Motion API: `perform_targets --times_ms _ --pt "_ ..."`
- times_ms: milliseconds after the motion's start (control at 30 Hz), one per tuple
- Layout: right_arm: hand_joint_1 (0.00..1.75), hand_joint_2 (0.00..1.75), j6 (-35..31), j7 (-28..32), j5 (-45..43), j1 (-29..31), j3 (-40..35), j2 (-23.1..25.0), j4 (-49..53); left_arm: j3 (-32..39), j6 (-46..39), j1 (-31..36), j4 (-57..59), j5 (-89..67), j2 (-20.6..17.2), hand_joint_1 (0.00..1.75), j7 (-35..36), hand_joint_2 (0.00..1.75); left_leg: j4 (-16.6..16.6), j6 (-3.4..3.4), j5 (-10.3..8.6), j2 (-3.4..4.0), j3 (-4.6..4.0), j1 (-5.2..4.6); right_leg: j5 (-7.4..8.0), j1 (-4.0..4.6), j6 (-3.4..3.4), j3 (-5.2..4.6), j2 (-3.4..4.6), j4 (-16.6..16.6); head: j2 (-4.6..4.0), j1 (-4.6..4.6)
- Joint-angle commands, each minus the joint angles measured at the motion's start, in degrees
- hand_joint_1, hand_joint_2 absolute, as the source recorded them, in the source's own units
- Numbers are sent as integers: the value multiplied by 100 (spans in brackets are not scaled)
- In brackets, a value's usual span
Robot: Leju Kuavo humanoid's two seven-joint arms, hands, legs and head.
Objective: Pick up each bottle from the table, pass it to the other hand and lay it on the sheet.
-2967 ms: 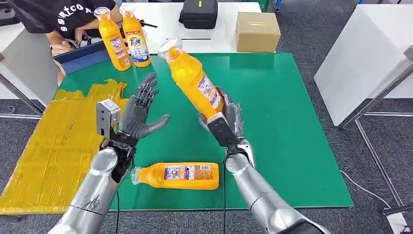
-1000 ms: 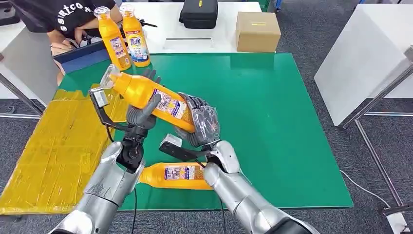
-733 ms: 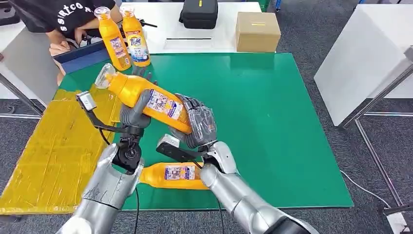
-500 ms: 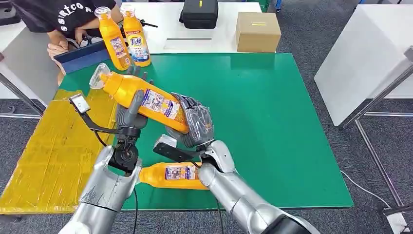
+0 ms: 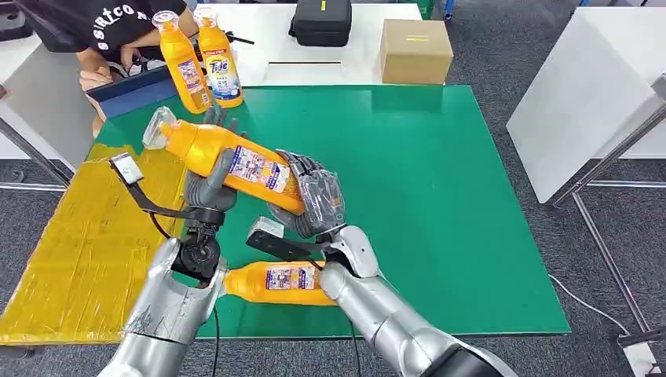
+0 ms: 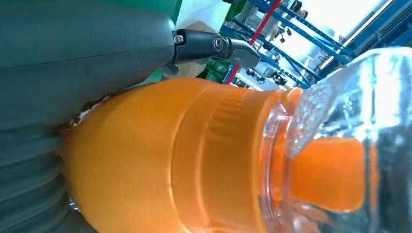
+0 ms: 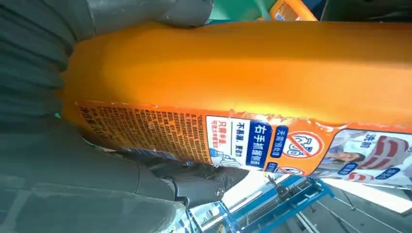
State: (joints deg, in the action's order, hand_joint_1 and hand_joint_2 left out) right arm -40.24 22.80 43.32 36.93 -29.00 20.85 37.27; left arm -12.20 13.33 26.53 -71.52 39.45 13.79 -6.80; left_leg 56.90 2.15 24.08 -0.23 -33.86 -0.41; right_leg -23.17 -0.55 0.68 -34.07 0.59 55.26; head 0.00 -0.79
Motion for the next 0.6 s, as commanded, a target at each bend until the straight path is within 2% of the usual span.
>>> perform_targets --times_ms 33,567,600 --pt "175 175 24 -31 93 114 -114 -85 -437 -286 172 393 338 -37 -60 0 -30 175 1 -16 8 -20 21 4 -14 4 -4 29 -26 -1 0 0" --pt "175 175 24 -27 111 107 -23 -85 -435 -276 323 394 289 80 28 0 88 175 1 -11 3 -16 10 5 -7 5 -3 17 -20 -3 0 0" --pt "175 175 24 -27 137 105 3 -85 -444 -250 350 383 241 141 43 47 96 175 2 -15 7 -19 17 5 -12 5 -4 24 -24 -1 0 0"
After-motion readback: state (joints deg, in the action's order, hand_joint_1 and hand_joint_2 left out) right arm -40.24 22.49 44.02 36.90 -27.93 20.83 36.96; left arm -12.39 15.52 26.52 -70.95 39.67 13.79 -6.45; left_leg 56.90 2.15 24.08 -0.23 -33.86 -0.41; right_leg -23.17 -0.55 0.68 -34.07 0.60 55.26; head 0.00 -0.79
